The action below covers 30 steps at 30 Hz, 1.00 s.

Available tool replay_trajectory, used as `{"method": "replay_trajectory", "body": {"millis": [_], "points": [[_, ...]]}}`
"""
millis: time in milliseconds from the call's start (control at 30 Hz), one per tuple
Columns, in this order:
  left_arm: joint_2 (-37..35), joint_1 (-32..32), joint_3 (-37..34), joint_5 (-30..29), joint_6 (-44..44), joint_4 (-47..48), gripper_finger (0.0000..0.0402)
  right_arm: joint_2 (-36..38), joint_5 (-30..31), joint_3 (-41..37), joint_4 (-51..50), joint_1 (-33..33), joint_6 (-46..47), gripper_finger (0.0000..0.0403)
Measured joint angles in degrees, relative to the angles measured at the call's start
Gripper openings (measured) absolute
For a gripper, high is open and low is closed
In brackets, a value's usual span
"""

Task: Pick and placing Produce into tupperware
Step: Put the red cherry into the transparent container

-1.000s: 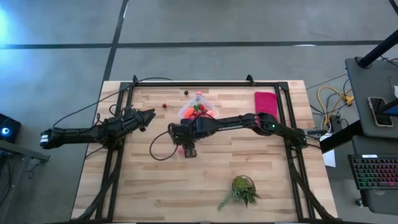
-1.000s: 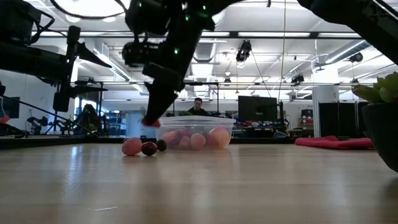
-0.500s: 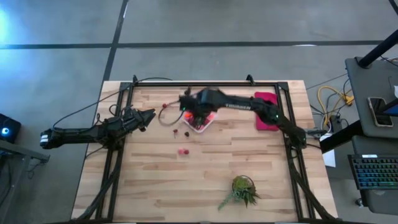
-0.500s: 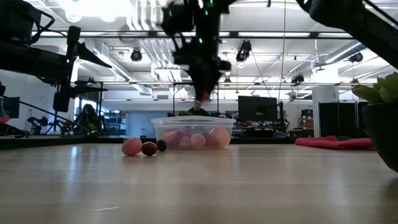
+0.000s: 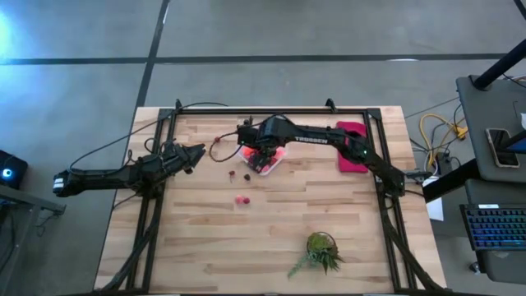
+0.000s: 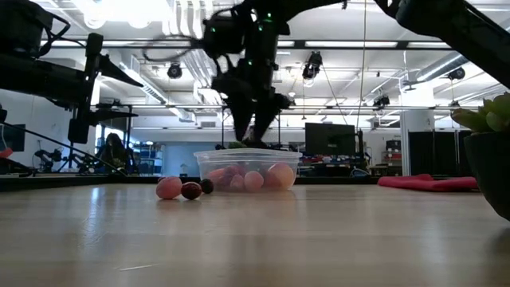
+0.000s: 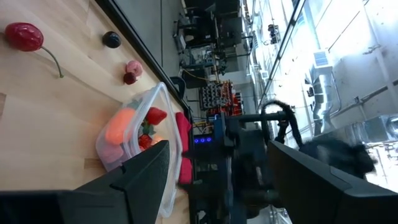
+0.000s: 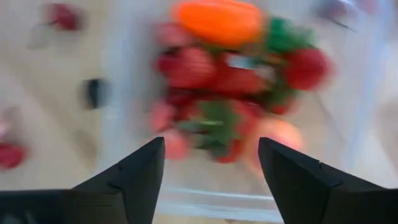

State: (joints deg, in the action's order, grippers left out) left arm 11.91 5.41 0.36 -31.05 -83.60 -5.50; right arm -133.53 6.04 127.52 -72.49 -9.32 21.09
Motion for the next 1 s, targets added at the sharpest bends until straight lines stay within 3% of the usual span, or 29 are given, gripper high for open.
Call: {"method": "replay_trajectory", "body": {"millis": [133, 400, 533, 733, 1000], "points": [[0.1, 0.0, 0.0, 0.0, 0.0, 0.0, 0.0255, 0.0, 0.2, 0.0, 1.3, 3.9, -4.2, 0.0257], [0.0, 0.0, 0.0, 0.0, 0.0, 0.0, 0.0255, -0.5, -3.9, -0.5, 6.9, 8.3, 13.5, 0.0231], [0.0, 0.0, 0.0, 0.0, 0.0, 0.0, 0.0255, -0.5, -6.0, -1.0, 11.8, 11.7, 8.6, 0.0225], [0.0, 0.0, 0.0, 0.0, 0.0, -0.1, 0.0255, -0.6, 1.4, -3.6, 12.0, 16.1, -3.2, 0.0230], [0.1, 0.0, 0.0, 0.0, 0.0, 0.0, 0.0255, -0.6, 0.0, -11.5, 22.1, 17.2, -1.7, 0.0246]]}}
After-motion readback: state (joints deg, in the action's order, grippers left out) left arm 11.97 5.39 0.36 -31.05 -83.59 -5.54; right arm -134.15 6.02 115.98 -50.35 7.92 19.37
